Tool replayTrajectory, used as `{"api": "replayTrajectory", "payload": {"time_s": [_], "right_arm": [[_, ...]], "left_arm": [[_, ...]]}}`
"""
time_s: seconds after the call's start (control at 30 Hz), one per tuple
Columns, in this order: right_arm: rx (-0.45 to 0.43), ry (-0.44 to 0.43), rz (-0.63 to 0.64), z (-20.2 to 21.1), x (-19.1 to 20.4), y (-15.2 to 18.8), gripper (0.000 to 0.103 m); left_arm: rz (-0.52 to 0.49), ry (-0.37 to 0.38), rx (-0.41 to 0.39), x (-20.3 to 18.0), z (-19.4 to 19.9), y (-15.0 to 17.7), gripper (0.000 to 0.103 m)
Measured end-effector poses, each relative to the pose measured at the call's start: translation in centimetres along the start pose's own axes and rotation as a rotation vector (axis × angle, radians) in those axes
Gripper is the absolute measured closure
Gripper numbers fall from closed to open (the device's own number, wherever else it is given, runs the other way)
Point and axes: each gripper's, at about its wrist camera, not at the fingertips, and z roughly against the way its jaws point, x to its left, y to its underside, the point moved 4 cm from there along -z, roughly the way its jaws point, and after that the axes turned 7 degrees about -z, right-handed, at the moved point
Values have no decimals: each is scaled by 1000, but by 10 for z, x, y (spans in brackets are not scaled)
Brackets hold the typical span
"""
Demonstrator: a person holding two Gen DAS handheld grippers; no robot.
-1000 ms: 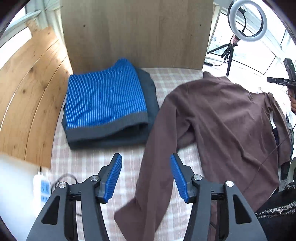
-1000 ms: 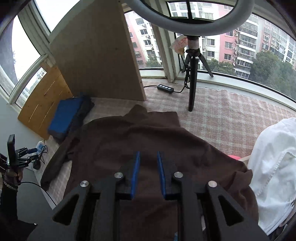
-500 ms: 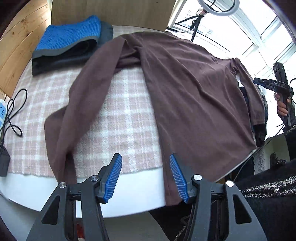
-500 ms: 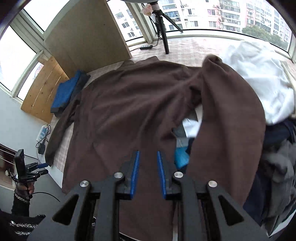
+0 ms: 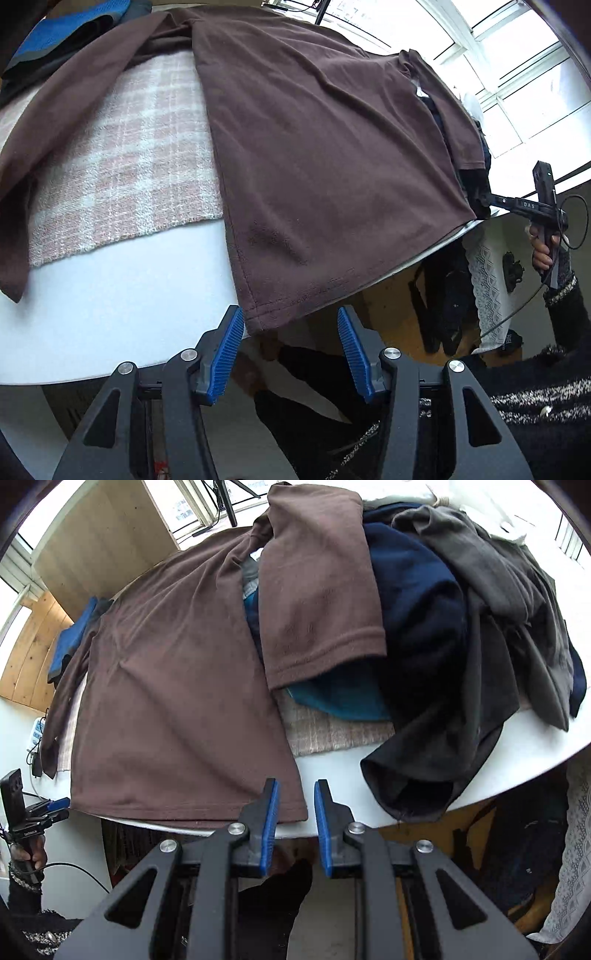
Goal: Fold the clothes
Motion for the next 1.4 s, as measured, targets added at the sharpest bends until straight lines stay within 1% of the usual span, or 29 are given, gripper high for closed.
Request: {"api": "replayTrajectory", "payload": {"time_s": [0.13, 0.27, 0.33, 0.37, 0.43, 0.47, 0.5, 0.53, 0.57, 0.63, 0.7, 0.73, 0.8, 0.83, 0.87, 0.93, 0.97, 1.07, 1.1, 1.13, 1.2, 1.4], "right_arm": [[13, -25, -9, -20, -3, 5, 83], [13, -39, -5, -35, -7, -4, 83], [28, -42, 2, -42, -9, -9, 83], [45, -50, 8, -46, -8, -10, 84], [79, -59, 38, -53, -5, -10, 84], [91, -50, 61, -55, -2, -8, 84], [104, -36, 85, -58, 1, -7, 85], [108, -29, 103, -59, 3, -6, 90], [118, -34, 113, -59, 5, -5, 97], [128, -84, 113, -53, 12, -5, 97], [112, -165, 113, -36, 25, -9, 97], [90, -209, 115, -23, 36, -14, 97], [35, -303, 120, 7, 58, -23, 98], [3, -360, 126, 24, 70, -27, 98], [-33, -386, 131, 38, 78, -28, 98], [-97, -388, 130, 59, 86, -27, 98], [-100, -378, 108, 59, 85, -26, 98], [-24, -367, -27, 32, 63, -34, 98], [4, -363, -74, 23, 56, -37, 98], [-9, -358, -79, 30, 59, -45, 98], [-84, -346, -40, 62, 77, -67, 98], [-307, -309, 78, 161, 133, -133, 98]], "left_arm": [[7, -15, -3, -7, -5, -4, 53], [21, -39, 1, -12, -11, -7, 54], [28, -51, 3, -15, -14, -9, 67], [32, -57, 4, -16, -15, -10, 82], [39, -69, 6, -19, -18, -11, 87], [43, -75, 7, -20, -20, -12, 93], [50, -68, -2, -20, -20, -11, 93], [60, -68, -14, -20, -19, -10, 93], [73, -63, -29, -19, -14, -10, 94], [99, -53, -59, -17, -4, -8, 94], [97, -46, -122, -16, 24, -10, 94], [96, -43, -155, -16, 39, -11, 94], [101, -68, -231, -12, 81, -12, 94], [107, -72, -245, -11, 91, -13, 95], [113, -75, -255, -9, 99, -14, 95], [127, -80, -276, -6, 116, -15, 94], [133, -83, -286, -5, 124, -16, 94], [153, -91, -317, 0, 149, -17, 95], [153, -92, -293, 8, 144, -22, 95], [165, -93, -275, 12, 132, -33, 95], [168, -77, -269, 29, 124, -62, 95], [6, -210, -508, -4, 266, -189, 95]]}}
